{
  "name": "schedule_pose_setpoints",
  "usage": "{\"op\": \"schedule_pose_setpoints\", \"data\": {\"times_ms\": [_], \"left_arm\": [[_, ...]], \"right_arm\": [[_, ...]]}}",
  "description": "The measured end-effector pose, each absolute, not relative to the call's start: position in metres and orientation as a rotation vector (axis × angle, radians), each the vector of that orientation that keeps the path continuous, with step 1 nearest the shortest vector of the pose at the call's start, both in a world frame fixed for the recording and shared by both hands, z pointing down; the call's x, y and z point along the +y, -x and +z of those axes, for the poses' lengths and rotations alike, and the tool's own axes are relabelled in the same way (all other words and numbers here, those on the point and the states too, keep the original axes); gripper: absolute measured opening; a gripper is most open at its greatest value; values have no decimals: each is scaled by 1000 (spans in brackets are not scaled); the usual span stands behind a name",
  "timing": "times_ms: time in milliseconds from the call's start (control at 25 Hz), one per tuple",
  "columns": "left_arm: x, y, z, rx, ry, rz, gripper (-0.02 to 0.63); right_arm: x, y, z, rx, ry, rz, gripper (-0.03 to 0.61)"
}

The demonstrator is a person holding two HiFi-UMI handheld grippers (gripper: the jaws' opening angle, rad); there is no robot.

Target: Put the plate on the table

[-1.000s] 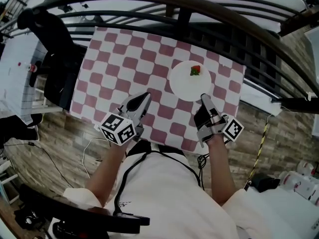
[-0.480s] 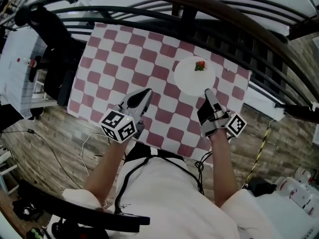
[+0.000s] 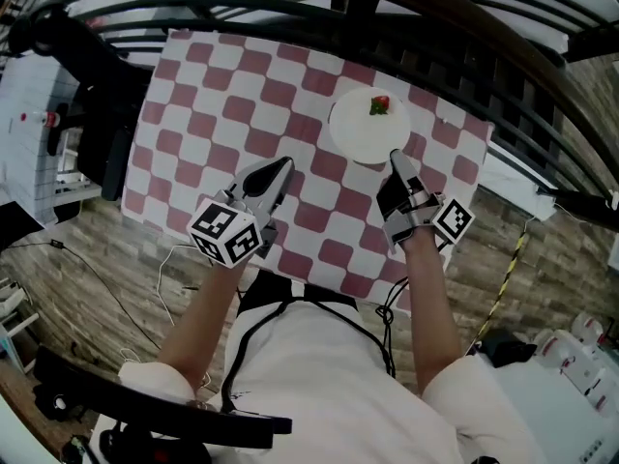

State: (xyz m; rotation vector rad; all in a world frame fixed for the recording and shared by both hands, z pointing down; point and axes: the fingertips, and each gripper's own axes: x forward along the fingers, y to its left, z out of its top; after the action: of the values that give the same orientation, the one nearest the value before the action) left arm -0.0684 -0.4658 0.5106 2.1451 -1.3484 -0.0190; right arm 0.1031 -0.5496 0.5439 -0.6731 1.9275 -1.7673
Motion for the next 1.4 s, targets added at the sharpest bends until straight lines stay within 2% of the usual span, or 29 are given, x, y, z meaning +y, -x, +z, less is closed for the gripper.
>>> {"op": "schedule_pose_setpoints", "data": {"times_ms": [1400], "left_arm": [[-491,55,563,-1350,-2120,22,6]], "right_arm": [[-612,-110,665,1877,807,-1821,23]]}}
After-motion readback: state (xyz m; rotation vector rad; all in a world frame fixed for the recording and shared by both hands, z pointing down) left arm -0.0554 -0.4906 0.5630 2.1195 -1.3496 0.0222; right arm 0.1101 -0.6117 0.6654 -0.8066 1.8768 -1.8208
